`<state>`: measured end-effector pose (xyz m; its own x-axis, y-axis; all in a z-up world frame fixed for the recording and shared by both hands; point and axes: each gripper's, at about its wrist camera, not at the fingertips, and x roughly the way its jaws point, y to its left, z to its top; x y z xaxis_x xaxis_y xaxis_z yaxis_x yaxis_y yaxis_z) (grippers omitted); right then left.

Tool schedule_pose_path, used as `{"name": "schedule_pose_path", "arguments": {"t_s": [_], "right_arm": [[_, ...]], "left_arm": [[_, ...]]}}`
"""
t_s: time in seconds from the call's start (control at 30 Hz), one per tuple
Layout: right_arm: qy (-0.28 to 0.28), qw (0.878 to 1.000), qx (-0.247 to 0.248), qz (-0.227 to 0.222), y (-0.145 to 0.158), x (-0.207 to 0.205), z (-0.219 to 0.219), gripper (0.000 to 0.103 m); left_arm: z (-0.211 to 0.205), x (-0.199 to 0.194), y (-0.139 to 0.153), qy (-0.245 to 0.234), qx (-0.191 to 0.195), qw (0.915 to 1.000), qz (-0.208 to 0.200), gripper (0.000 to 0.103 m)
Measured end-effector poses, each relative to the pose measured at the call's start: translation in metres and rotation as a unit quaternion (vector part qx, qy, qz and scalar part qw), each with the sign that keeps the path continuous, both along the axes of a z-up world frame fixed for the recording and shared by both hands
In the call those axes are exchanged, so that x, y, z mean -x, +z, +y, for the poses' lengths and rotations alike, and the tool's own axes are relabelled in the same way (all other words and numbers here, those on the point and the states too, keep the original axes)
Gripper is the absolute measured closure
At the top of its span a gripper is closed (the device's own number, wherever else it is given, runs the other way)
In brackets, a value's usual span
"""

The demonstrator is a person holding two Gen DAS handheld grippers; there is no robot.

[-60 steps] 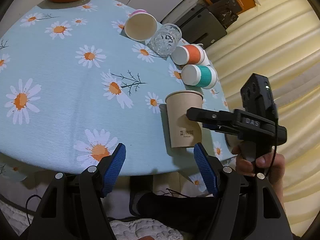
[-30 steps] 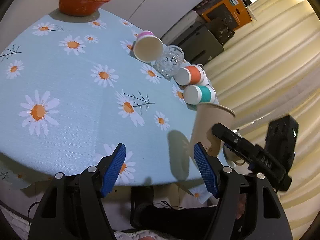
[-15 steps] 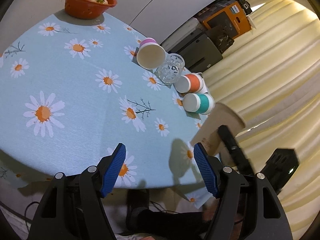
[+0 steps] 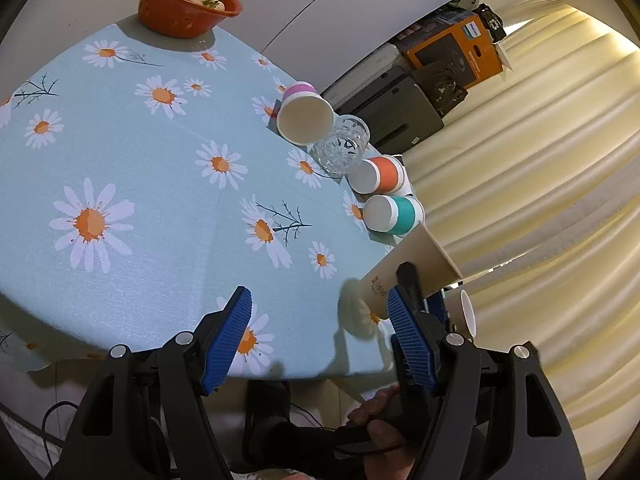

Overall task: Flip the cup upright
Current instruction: 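Lower the upright tan cup onto the tablecloth and open the right tool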

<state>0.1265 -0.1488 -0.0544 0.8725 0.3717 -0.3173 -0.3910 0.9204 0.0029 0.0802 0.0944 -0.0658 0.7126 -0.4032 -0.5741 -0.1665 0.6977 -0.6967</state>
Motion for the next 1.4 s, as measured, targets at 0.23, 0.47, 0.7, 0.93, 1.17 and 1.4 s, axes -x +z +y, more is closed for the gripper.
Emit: {"name": "schedule_pose_path", "arguments": {"t_s": [0.23,0.47,0.7,0.93,1.17,1.4], "right_arm": [[-0.003,1.0,0.004,-0.012,-0.013,0.005,0.004,0.043],[0.002,0.999,0.03,-0.02,-0.026,0.007,0.011,0.043],[0.003,0.999,0.043,-0.026,-0.026,0.012,0.013,0.043],[0.005,0.999,0.041,0.001,-0.03,0.01,0.012,0.035],[0.005,0.999,0.033,0.017,-0.027,0.012,0.007,0.024],[0.011,0.999,0.028,0.027,-0.014,0.019,-0.002,0.02]], "left_arm": [[0.0,0.0,-0.002,0.002,0.0,1.0,0.003,0.034],[-0.001,-0.002,-0.004,0.001,-0.007,0.9999,0.007,0.034],[-0.001,-0.002,-0.004,0.001,-0.007,0.9999,0.008,0.034],[0.002,-0.001,-0.004,0.006,-0.004,0.9999,0.007,0.034],[0.001,-0.001,-0.004,0.005,-0.005,0.9999,0.008,0.034],[0.0,0.001,-0.002,0.004,-0.018,0.9998,0.006,0.034]]}}
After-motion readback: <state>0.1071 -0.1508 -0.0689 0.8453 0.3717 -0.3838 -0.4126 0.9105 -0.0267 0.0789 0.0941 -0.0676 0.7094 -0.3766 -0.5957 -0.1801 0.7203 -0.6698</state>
